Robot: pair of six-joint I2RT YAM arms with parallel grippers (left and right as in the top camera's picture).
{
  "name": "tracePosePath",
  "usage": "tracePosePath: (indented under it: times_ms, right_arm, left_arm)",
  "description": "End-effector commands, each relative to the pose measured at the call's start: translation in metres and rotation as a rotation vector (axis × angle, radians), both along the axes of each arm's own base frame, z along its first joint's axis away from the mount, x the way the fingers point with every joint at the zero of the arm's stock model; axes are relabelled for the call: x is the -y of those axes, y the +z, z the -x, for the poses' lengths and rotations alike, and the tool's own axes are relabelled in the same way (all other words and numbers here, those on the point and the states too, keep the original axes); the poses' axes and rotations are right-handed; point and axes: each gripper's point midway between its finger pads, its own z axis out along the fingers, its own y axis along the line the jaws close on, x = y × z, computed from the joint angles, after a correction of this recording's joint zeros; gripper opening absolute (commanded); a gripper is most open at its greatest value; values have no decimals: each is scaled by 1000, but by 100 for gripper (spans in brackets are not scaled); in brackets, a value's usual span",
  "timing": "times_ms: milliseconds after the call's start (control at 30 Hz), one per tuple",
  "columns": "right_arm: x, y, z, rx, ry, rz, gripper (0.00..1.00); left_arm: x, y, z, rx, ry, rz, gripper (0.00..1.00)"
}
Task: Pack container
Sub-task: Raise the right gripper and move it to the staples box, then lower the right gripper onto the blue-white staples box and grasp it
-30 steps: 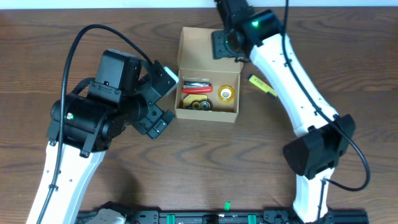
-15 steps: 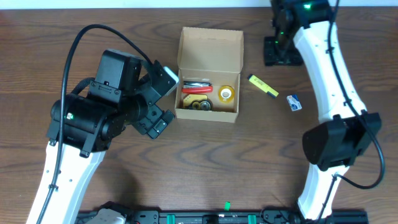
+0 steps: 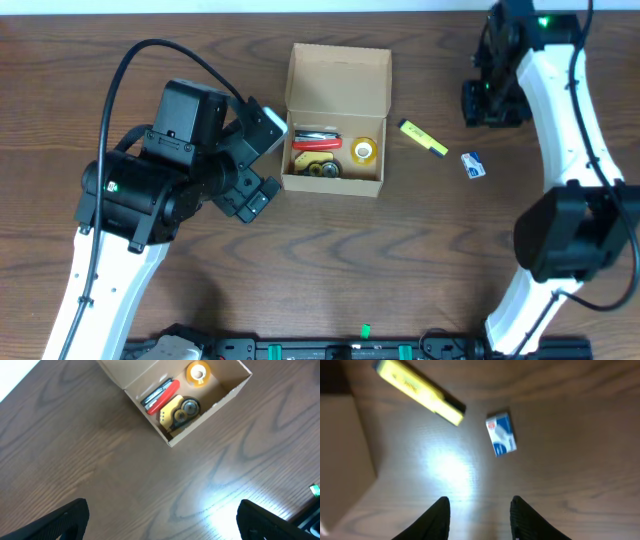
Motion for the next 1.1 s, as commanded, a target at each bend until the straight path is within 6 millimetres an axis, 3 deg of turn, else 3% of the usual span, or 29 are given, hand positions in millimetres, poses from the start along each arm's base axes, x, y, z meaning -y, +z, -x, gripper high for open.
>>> tracePosePath:
  times_ms: [0, 200, 333, 533, 633, 867, 1067]
  right_arm:
    - [2, -4, 16, 26, 19, -16, 41]
    - [14, -49, 37, -17, 6, -3, 46]
    - [22, -72, 37, 2, -4, -2, 47]
    - [43, -83, 25, 64, 30, 6, 54]
    - [49, -86, 19, 94, 127, 7, 58]
    - [31, -88, 7, 155, 326, -77, 74]
    - [28, -103, 8, 124, 359, -100, 74]
  left_arm:
    - [-1, 10, -1, 30, -4, 3, 95]
    - [-1, 10, -1, 30, -4, 3, 95]
    - [-1, 10, -1, 30, -4, 3, 95]
    - [-1, 10, -1, 30, -4, 3, 95]
    - [-1, 10, -1, 30, -4, 3, 95]
    - [-1, 10, -1, 30, -4, 3, 95]
    - [-1, 10, -1, 30, -4, 3, 95]
